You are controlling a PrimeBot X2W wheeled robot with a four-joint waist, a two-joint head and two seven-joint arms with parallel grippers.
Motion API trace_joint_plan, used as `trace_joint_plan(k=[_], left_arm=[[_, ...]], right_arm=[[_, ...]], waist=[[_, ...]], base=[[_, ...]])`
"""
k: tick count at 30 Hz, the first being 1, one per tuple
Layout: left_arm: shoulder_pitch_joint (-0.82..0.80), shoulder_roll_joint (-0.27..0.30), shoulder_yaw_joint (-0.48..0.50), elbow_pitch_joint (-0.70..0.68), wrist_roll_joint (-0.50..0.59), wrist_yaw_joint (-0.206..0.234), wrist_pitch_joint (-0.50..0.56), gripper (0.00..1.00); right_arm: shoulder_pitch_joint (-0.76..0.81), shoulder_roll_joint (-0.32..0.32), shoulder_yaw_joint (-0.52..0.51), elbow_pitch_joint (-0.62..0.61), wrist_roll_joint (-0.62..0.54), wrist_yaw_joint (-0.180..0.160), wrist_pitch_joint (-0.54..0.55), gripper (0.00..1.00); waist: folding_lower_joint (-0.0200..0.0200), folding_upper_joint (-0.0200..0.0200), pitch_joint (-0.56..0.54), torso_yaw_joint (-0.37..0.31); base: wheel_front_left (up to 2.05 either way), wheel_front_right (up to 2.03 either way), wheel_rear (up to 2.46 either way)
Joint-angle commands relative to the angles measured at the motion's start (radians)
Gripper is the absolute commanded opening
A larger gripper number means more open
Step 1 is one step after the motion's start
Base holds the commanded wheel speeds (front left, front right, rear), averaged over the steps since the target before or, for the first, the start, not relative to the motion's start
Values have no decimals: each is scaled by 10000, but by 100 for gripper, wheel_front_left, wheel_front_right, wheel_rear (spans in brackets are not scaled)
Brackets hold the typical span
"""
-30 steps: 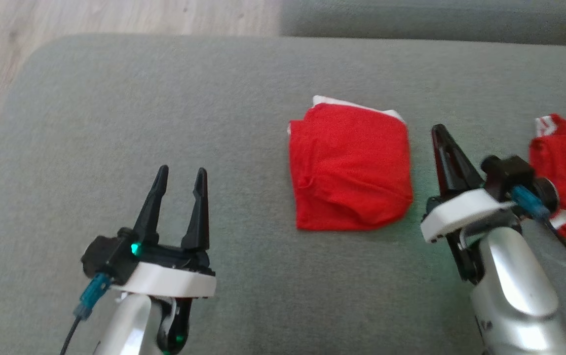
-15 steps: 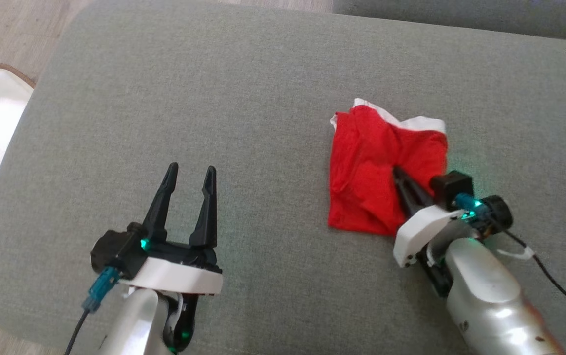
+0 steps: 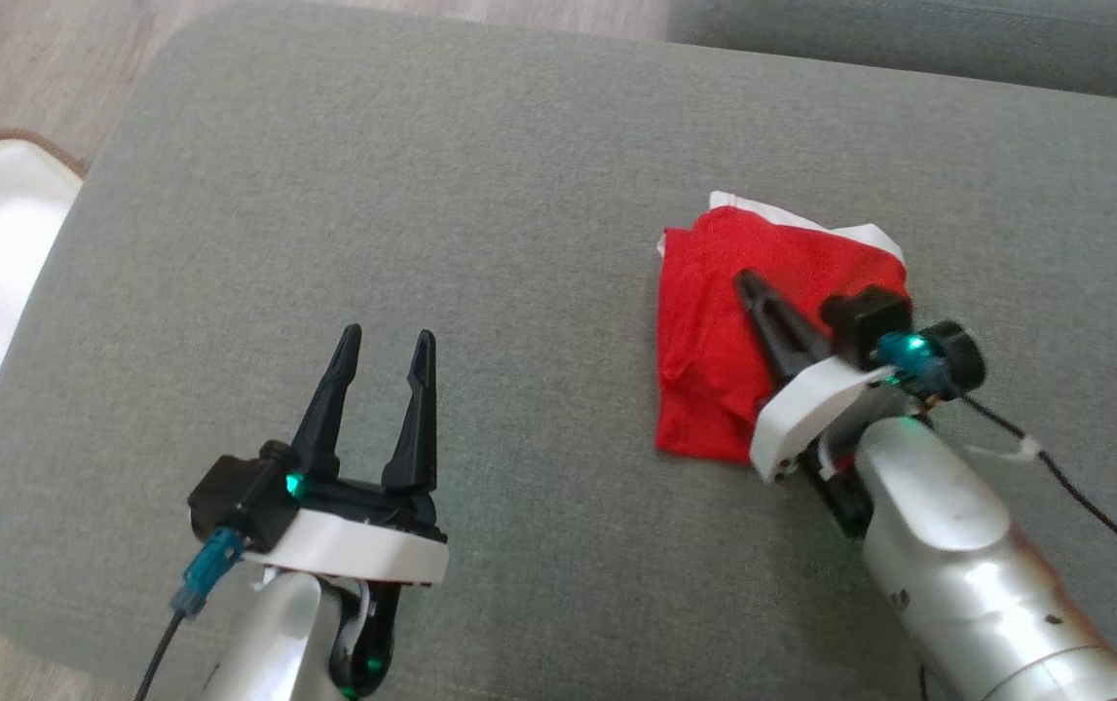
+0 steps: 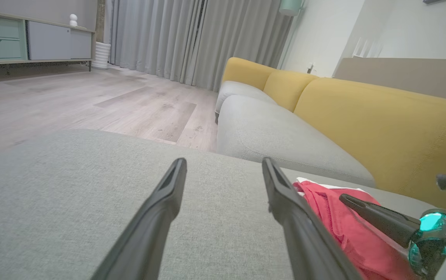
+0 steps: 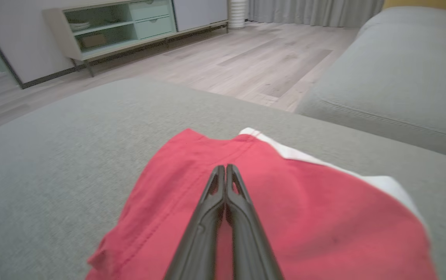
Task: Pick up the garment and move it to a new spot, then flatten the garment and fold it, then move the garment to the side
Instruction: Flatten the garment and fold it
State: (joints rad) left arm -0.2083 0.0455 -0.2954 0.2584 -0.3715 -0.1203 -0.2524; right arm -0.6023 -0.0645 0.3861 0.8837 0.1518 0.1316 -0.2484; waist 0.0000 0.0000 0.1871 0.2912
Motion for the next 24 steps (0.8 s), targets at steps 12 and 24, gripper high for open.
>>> trace_joint_plan(k=[12, 24], left_arm=[[-396, 47, 546, -152, 54, 117, -93, 100], [-235, 47, 1124, -574, 380, 46, -93, 100]], right_arm=[[-214, 142, 2775, 649, 1682, -9, 471, 0], [72, -151, 753, -1174, 1297, -9, -127, 0]], waist=[[0, 0, -98, -41], [0, 0, -755, -1434]], base=[[0, 0, 0], [0, 0, 0]])
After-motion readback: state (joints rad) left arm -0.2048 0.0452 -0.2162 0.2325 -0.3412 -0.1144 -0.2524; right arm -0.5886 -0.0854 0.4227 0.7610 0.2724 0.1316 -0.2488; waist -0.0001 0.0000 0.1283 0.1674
